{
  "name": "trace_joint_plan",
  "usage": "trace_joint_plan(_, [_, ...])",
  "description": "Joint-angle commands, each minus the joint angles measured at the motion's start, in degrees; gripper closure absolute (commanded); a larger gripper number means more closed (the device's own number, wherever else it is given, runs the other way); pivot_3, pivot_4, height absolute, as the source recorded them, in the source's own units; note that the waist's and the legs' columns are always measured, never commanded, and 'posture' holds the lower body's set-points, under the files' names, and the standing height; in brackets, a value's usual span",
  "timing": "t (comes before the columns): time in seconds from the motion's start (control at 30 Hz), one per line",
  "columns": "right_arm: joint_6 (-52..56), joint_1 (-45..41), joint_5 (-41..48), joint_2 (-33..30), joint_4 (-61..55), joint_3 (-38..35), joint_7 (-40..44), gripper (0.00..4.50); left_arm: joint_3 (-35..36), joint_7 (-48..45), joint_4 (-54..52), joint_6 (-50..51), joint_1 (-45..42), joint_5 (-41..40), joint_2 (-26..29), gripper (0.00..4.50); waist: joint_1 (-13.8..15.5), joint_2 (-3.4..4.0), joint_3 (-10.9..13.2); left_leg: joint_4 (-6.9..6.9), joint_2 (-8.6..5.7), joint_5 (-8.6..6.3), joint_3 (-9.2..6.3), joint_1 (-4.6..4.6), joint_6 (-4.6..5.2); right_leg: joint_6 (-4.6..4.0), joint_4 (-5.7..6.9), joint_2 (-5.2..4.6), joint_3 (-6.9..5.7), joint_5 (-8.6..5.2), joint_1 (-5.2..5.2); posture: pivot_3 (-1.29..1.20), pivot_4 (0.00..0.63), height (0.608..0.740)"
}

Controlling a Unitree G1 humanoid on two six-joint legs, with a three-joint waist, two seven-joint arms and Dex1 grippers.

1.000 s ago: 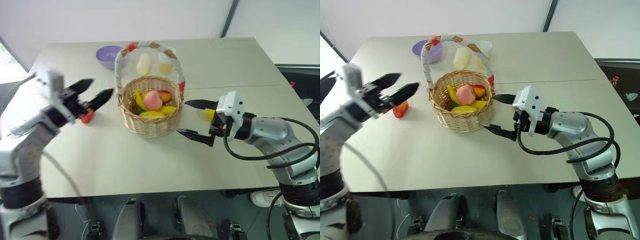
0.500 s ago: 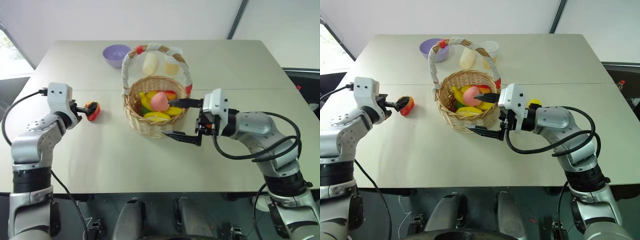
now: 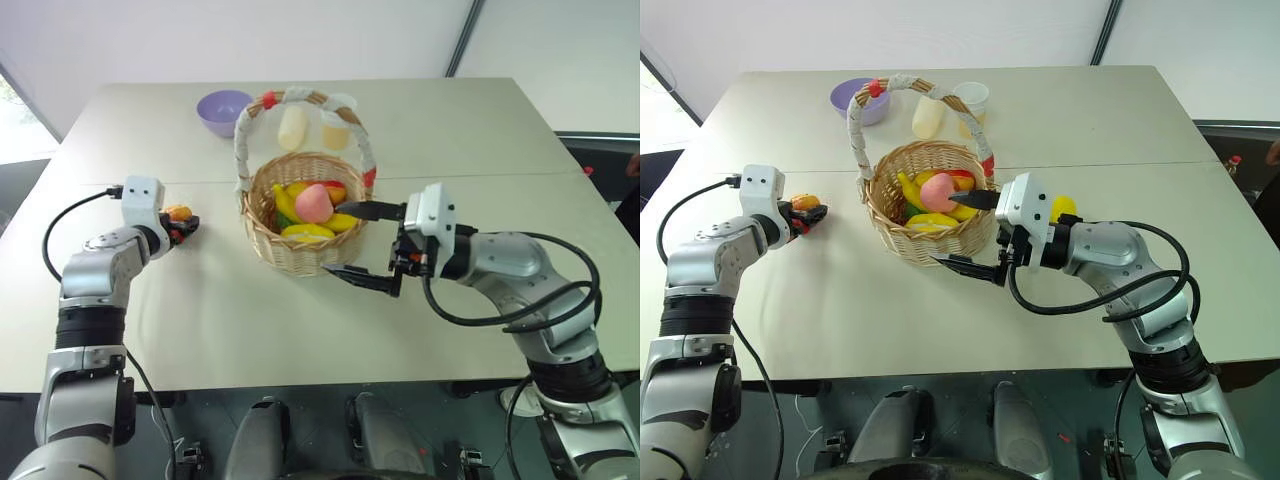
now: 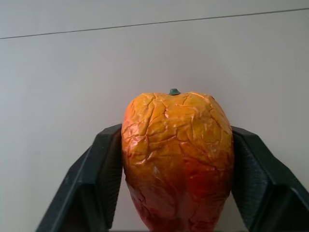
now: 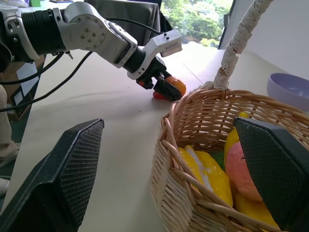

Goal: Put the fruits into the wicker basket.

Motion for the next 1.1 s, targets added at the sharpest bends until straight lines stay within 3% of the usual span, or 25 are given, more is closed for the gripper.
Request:
trace_joint_plan(0.03, [-0.9,0.3,0.2,0.2,-2.4,-0.8,-0.3,0.00,0.6,0.7,-1.6,-1.3,0.1,1.8,1.1,2.21,0.0,0.00,0.0,0.00,0.00,0.00,0.00,0.00,0.00,0.00,0.00,0.00,0.00,0.00,0.00,0.00,0.150,0.740])
trace_joint_plan(0.27, [-1.1,-0.9,0.3,-0.6,-1.0,-1.5,0.9,0.00,8.8,-3.6,-21.6,4.2,6.2,-5.8,3.8,2.21,-0.2,-0.02,0.0,-0.01,0.06,0.00,-0.02,-0.05,-0.01,-0.01,0.02,-0.10,0.03,0.00,-0.07,0.00,0.150,0.740])
trace_joint_plan(0.47, [-1.9,-1.6,-0.1,-0.9,1.0,-1.7,2.3,0.00,14.3,-13.0,-41.7,12.7,12.1,-21.1,7.4,2.21,0.0,-0.02,0.0,-0.01,0.03,0.00,-0.01,-0.02,-0.02,-0.02,-0.01,-0.27,0.02,0.00,-0.02,0.00,0.150,0.740])
trace_joint_plan(0.57, [-2.4,-2.5,-0.4,-0.7,2.8,-1.6,2.9,0.00,8.0,-11.6,-46.7,15.3,8.4,-24.2,4.9,2.21,0.4,-0.02,0.0,-0.01,-0.01,0.00,-0.04,-0.02,-0.02,-0.02,-0.02,-0.34,0.00,-0.01,0.03,0.00,0.150,0.740])
trace_joint_plan(0.7, [-2.9,-2.5,-0.7,-0.8,4.0,-1.9,3.2,0.00,-0.1,-8.0,-46.8,15.9,2.9,-22.4,0.4,2.21,0.1,-0.02,0.0,0.03,-0.16,0.01,-0.04,0.02,-0.05,-0.01,-0.03,-0.38,-0.08,0.00,0.13,0.00,0.150,0.740])
trace_joint_plan(0.87, [-2.3,-1.5,-0.9,-1.3,3.2,-2.7,2.4,0.00,-11.5,-5.5,-40.4,12.7,-3.9,-14.7,-3.3,2.21,-0.2,-0.02,0.0,0.02,-0.16,0.01,-0.03,0.02,-0.04,0.00,-0.03,-0.04,-0.01,0.00,0.08,0.00,0.150,0.740])
trace_joint_plan(1.1, [-1.0,1.6,-0.8,-1.7,-0.3,-4.1,-0.4,0.00,-18.4,-8.7,-29.4,7.1,-10.2,-8.0,-4.9,2.21,0.0,-0.01,0.0,0.02,-0.09,0.02,-0.02,0.02,-0.03,-0.01,0.00,0.14,0.02,-0.01,0.03,0.00,0.150,0.740])
